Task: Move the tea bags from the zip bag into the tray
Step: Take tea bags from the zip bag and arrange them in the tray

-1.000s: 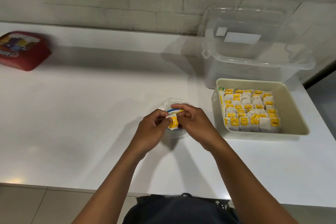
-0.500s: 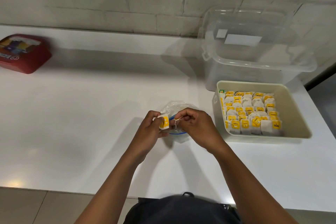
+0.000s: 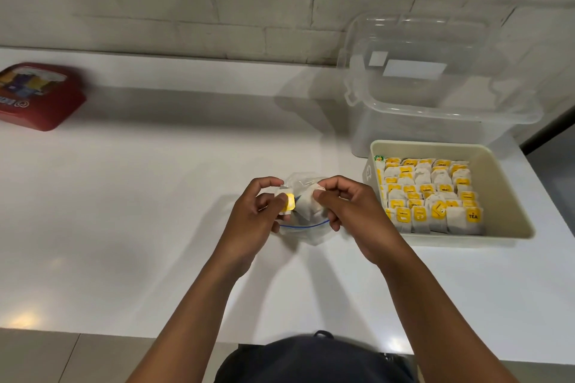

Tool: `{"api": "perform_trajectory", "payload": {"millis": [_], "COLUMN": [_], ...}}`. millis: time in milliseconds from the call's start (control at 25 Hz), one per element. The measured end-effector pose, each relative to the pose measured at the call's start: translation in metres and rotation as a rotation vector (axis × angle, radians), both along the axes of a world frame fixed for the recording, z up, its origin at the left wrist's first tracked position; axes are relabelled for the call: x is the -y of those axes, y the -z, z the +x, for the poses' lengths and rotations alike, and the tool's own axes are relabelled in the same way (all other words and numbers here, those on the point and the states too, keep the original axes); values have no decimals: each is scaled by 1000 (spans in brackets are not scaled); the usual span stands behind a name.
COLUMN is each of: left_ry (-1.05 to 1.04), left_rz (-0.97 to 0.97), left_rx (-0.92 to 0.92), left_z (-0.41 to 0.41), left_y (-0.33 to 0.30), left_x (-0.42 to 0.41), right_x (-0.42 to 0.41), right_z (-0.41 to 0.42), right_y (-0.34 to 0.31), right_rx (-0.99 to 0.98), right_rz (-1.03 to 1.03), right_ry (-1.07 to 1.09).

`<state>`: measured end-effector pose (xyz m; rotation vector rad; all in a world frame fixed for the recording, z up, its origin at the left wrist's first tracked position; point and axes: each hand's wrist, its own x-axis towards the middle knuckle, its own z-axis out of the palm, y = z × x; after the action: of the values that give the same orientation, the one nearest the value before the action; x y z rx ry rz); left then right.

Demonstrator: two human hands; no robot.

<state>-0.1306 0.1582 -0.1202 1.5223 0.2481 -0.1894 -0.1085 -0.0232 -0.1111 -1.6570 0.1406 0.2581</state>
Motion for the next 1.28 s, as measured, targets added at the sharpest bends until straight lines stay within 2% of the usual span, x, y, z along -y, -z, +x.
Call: {"api": "perform_trajectory", "payload": {"millis": [280, 520, 640, 800, 880, 1000, 1200, 1280], "left_ry": [46, 56, 88, 200, 226, 194, 272, 276], "left_rz": [-78, -26, -27, 148, 276, 356, 445, 567], "left_rx": [33, 110, 124, 104, 103, 133, 214, 237], "left_z": [-5, -8, -5, 6, 13, 21, 28, 27], "left_y": [-24, -46, -53, -52, -51, -53, -48, -40], "left_x": [16, 59, 87, 123, 138, 157, 181, 188], "right_x": [27, 68, 94, 136, 158, 190, 231, 238], "right_z": [0, -2, -3, -5, -6, -5, -2, -2], "right_y": [-24, -36, -42, -47, -50, -48, -35, -30], "right_rx": [118, 185, 265, 367, 361, 341, 318, 331], "right_rz": [16, 9, -63, -193, -179, -198, -325, -418], "right_ry": [34, 24, -6, -66, -89, -74, -66, -118]}}
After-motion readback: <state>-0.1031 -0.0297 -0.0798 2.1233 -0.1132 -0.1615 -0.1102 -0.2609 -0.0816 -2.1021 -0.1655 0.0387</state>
